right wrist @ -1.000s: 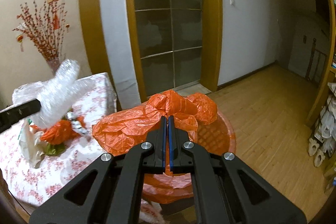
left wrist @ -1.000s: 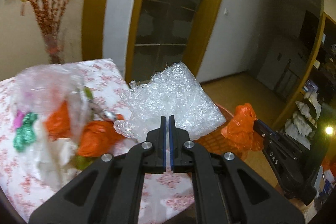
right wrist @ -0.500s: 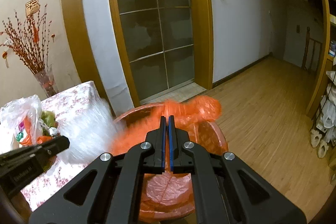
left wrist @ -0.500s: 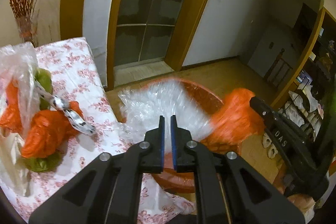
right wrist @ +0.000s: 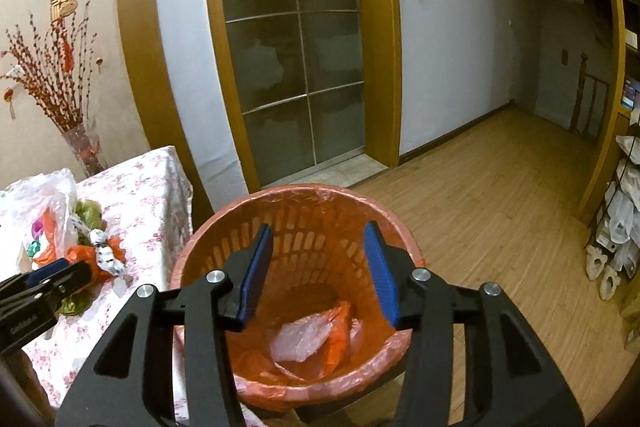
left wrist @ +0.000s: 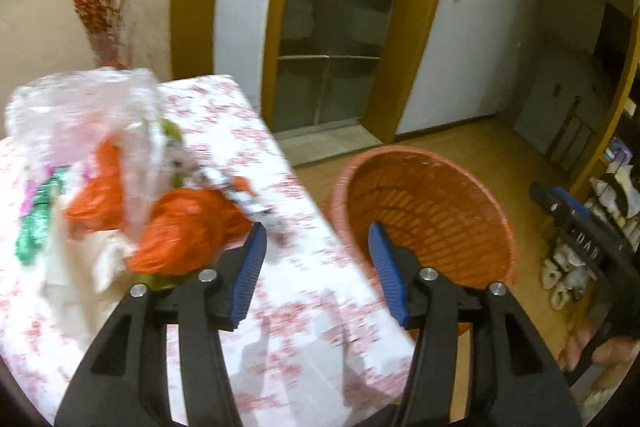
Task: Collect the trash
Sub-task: 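Drop the bubble wrap into the wastebasket by opening the left tool, then grasp the green foil with the left tool while the right tool grasps a clear bag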
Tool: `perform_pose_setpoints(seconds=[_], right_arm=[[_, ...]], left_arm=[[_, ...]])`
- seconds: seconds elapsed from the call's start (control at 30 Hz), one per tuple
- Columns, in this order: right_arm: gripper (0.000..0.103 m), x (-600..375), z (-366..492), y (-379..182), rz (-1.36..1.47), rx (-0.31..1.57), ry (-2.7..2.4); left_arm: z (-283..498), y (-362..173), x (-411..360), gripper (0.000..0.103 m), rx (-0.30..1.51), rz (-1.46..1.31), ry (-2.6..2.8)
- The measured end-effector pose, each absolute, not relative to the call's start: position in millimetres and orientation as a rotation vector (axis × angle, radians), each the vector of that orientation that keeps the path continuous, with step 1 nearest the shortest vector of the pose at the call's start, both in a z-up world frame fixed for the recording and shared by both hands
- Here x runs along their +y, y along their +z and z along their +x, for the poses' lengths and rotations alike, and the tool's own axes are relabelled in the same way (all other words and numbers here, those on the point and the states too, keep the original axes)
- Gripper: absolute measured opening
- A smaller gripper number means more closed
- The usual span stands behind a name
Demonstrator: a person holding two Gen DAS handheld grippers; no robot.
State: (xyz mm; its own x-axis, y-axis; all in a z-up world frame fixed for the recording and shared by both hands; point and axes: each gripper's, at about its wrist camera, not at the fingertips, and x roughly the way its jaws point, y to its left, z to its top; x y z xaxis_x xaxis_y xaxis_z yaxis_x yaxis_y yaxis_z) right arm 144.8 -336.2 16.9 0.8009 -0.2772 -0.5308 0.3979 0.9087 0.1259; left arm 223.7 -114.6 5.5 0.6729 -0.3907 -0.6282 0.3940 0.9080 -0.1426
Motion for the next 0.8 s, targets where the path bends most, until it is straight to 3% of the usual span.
perform_pose_setpoints(seconds=[0.6,0.8], right_arm=[[0.047,-216.0,192.5,13.6,0.151,0.608,-0.067],[0.047,-166.3,219.9,35.7,0.166,0.586,0.083]], left_arm=[[202.1,0.3,52.1,0.064,0.637,-0.046,-0.105],[206.1,-3.3,98.0,0.065,0.640,-0.101,-0.026]])
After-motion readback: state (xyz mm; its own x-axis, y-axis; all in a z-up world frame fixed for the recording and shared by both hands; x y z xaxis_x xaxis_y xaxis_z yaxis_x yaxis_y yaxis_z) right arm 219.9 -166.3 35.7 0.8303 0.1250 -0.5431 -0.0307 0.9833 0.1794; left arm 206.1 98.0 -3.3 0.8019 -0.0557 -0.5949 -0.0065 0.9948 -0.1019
